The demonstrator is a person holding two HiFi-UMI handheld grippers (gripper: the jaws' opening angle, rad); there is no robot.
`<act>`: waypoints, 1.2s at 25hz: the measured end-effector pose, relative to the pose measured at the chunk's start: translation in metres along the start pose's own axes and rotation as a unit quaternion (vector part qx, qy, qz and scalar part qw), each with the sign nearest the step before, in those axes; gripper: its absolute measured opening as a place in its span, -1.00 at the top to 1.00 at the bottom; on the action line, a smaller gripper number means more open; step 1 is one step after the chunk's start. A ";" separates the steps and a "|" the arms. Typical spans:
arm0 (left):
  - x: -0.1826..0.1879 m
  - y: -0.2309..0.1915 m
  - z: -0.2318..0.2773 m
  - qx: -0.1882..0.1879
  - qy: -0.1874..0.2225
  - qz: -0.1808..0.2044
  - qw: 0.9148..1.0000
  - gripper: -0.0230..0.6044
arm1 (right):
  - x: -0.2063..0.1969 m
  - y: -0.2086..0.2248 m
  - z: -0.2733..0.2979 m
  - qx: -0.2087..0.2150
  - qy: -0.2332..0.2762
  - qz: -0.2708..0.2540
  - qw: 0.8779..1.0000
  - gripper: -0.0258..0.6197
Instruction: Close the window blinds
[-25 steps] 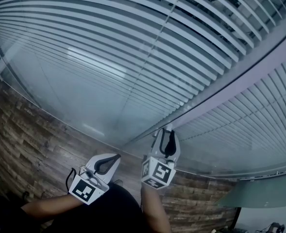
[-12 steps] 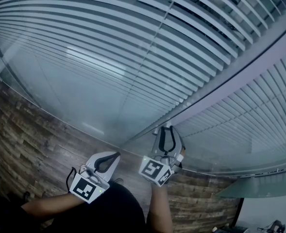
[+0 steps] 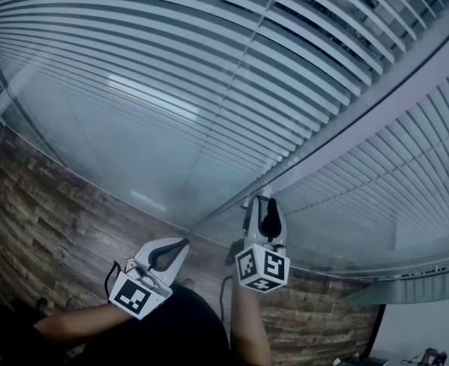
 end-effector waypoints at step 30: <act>-0.007 0.017 -0.012 0.007 -0.005 -0.011 1.000 0.93 | 0.013 -0.021 0.005 -0.044 -0.087 -0.417 0.904 0.49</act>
Point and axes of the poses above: the fingertips, and each gripper's own axes: z forward along the fingers, y to its right, x out of its top, the point moved 9 cm from there along -z, backward along the fingers, and after that the axes turned 7 degrees about -y, right-handed, at the moved point
